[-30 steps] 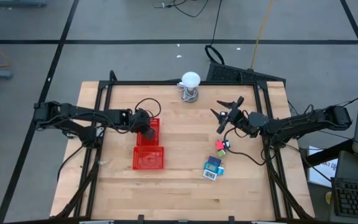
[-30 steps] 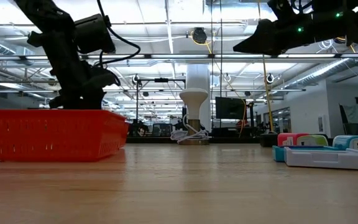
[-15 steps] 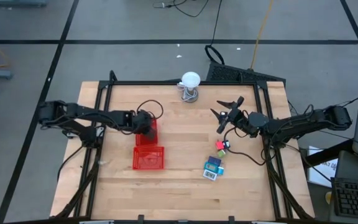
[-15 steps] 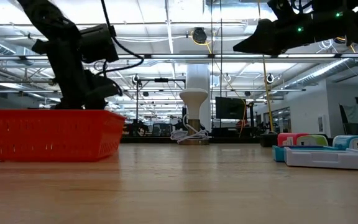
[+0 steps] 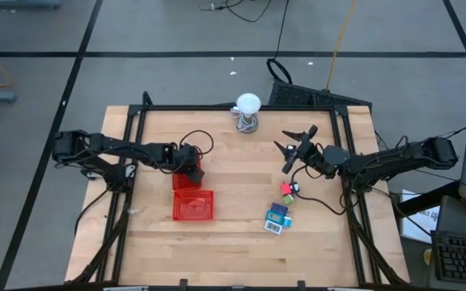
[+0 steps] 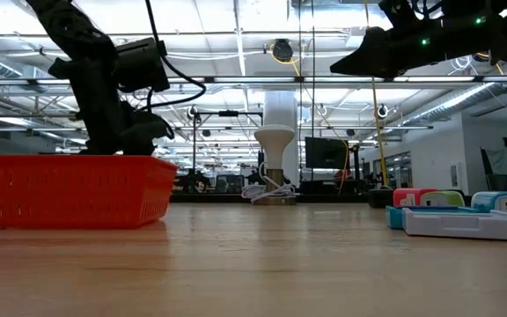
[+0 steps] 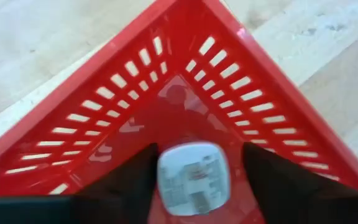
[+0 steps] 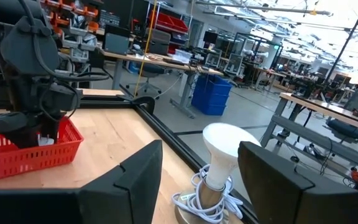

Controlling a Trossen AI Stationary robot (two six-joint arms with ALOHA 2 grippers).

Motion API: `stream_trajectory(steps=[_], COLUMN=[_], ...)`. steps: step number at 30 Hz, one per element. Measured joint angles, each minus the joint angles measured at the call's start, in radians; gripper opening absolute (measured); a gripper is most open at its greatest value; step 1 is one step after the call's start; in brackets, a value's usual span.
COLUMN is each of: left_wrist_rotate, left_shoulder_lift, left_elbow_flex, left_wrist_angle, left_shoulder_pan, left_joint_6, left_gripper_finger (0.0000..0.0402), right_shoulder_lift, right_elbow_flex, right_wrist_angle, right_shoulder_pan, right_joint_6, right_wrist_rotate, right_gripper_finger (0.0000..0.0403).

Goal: Pick & Place Office items
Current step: Put the purple charger adapter into the top red basket, then put the top black charger adapter into the top red basket

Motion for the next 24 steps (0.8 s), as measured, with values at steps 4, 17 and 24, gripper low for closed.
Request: stream_trajectory(steps=[4, 17, 24], left_wrist_rotate=[0.021, 0.075, 0.078], left_shoulder_lift=[-0.014, -0.176, -0.301], left_elbow_flex=[0.002, 0.003, 0.002], left_wrist_angle=[0.010, 0.094, 0.155], left_shoulder_pan=[0.000, 0.001, 0.001], left_joint_6=[0.026, 0.119, 0.204], left_gripper_finger=[0.0323, 0.0395, 0.0379], right_shoulder_lift=[0.000, 0.000, -0.014], right_elbow_flex=[0.000, 0.000, 0.000], right_wrist_angle=[0.000, -0.062, -0.255], right_shoulder_pan=[0.000, 0.000, -0.038], right_joint_6=[0.000, 0.013, 0.122], right_wrist_rotate=[0.000, -0.002, -0.077], right_gripper_finger=[0.0200, 0.0201, 0.0198])
